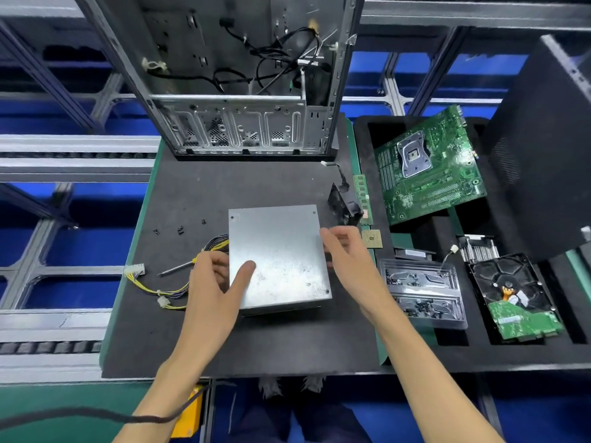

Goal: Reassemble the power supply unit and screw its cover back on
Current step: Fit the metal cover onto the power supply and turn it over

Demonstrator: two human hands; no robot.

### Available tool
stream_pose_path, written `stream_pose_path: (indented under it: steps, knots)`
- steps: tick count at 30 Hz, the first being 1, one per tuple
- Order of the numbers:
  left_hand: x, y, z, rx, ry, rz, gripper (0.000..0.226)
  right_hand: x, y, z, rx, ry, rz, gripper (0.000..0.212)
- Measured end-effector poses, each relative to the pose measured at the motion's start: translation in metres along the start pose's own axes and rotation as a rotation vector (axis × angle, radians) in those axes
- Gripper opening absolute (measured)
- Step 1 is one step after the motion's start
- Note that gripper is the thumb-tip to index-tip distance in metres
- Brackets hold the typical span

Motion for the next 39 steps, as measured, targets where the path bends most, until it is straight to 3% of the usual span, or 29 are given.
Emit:
stream_pose_path:
  steps: [3, 9, 13, 18, 20, 22, 25, 30, 34, 39]
  knots:
    - [0.004, -0.005, -0.005, -0.096, 0.089, -0.038, 0.027, 0.011, -0.012, -0.013, 0.018, -0.012, -0.009, 0.048]
    - [0.023, -0.025, 0.002, -0.319, 0.158, -0.024, 0.025, 0.018, -0.037, -0.02, 0.035, -0.002, -0.03, 0.049]
    - [0.024, -0.03, -0.001, -0.311, 0.154, -0.013, 0.035, 0.019, -0.037, -0.012, 0.054, 0.028, -0.033, 0.045]
    - [0.039, -0.006, -0.016, -0.174, 0.133, 0.043, 0.025, 0.024, -0.032, -0.011, 0.009, 0.06, 0.008, 0.041]
    - [0.055, 0.01, -0.026, -0.019, 0.127, 0.06, 0.047, 0.028, -0.028, -0.013, -0.042, 0.055, 0.054, 0.042]
    - [0.069, 0.013, -0.036, 0.115, 0.156, -0.064, 0.081, 0.031, -0.022, -0.02, -0.082, 0.063, 0.133, 0.035]
    - [0.075, 0.005, -0.056, 0.015, 0.278, -0.243, 0.103, 0.035, -0.016, -0.032, -0.073, 0.056, 0.177, 0.021]
    - [0.079, -0.005, -0.063, 0.067, 0.254, -0.414, 0.065, 0.034, -0.019, -0.044, -0.118, 0.12, 0.254, 0.012]
    - [0.079, -0.006, -0.058, -0.008, 0.208, -0.471, 0.088, 0.031, -0.017, -0.05, -0.143, 0.194, 0.358, 0.018]
    - [0.075, -0.009, -0.057, -0.017, 0.191, -0.484, 0.076, 0.03, -0.015, -0.048, -0.155, 0.236, 0.41, 0.023]
Point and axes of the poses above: each hand's wrist, its own x-axis towards the middle knuckle, its own y-axis out of the back of the hand, z = x × y, the point moved 9 cm from there along x, towards the middle knuckle, and after that the axes turned 13 degrees about -y, right-handed, at the moved point
